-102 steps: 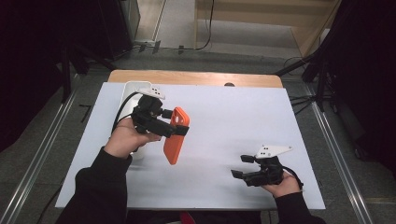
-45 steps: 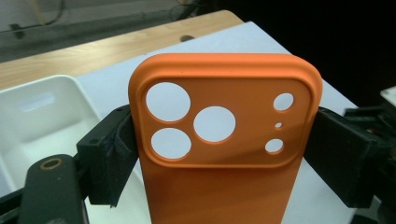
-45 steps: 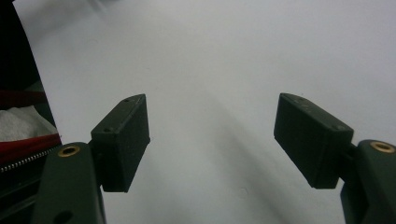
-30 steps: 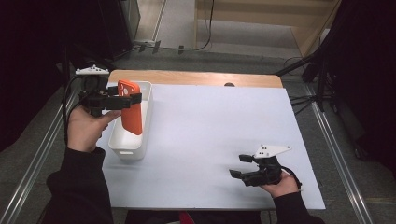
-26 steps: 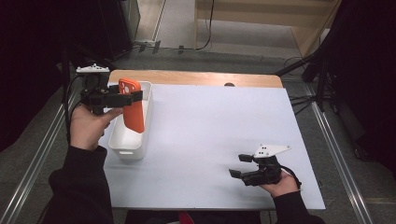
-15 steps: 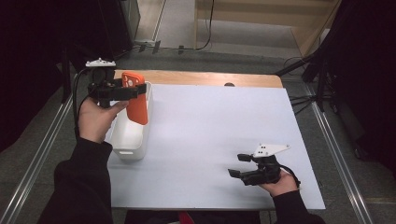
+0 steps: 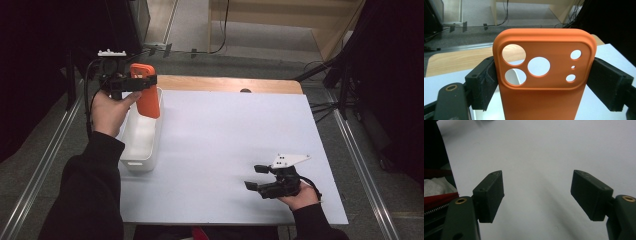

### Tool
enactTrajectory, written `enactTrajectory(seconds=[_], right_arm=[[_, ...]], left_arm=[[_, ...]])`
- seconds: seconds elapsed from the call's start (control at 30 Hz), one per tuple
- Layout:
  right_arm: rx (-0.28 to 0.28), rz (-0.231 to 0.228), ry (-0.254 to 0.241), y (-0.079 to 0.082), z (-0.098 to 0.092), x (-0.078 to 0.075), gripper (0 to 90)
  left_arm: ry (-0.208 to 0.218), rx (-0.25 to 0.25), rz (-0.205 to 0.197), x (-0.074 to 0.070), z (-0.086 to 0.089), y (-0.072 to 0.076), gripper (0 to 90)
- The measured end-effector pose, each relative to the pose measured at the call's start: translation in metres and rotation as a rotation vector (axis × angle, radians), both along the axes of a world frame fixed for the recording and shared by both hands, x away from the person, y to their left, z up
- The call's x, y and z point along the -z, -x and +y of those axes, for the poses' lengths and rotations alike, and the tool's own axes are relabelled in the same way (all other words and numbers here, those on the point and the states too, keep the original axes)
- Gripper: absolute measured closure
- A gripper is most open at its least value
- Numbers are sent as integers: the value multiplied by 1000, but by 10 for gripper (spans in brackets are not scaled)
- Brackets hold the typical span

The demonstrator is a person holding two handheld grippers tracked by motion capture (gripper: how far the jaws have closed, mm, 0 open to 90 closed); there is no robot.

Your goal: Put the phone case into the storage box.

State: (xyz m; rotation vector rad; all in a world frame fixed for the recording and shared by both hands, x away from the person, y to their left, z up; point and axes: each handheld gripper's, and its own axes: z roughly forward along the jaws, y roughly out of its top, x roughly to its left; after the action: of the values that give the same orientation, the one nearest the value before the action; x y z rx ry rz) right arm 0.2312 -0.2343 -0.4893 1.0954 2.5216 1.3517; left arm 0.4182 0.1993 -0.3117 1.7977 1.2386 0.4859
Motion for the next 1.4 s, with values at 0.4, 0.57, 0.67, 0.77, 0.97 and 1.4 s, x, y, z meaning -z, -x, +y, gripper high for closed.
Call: enactTrajectory(seconds=[0.4, 0.57, 0.67, 0.77, 0.97, 1.4], right_arm=[[-3, 3, -19, 0, -3, 0, 253], [3, 5, -22, -1, -5, 0, 253], [3, 4, -21, -1, -5, 1, 253], [3, 1, -23, 0, -5, 0, 253], [0, -1, -23, 0, -6, 1, 253], [-8, -8, -32, -1, -5, 0, 253]], left_arm=[[-24, -31, 21, 3, -2, -33, 161], [-3, -52, 19, 4, 2, -42, 161], [-4, -73, 4, 3, 3, -47, 161], [-10, -90, -6, 4, 3, -53, 160], [-16, -147, -7, 13, 8, -66, 160], [-34, -178, -3, 34, 10, -77, 159]])
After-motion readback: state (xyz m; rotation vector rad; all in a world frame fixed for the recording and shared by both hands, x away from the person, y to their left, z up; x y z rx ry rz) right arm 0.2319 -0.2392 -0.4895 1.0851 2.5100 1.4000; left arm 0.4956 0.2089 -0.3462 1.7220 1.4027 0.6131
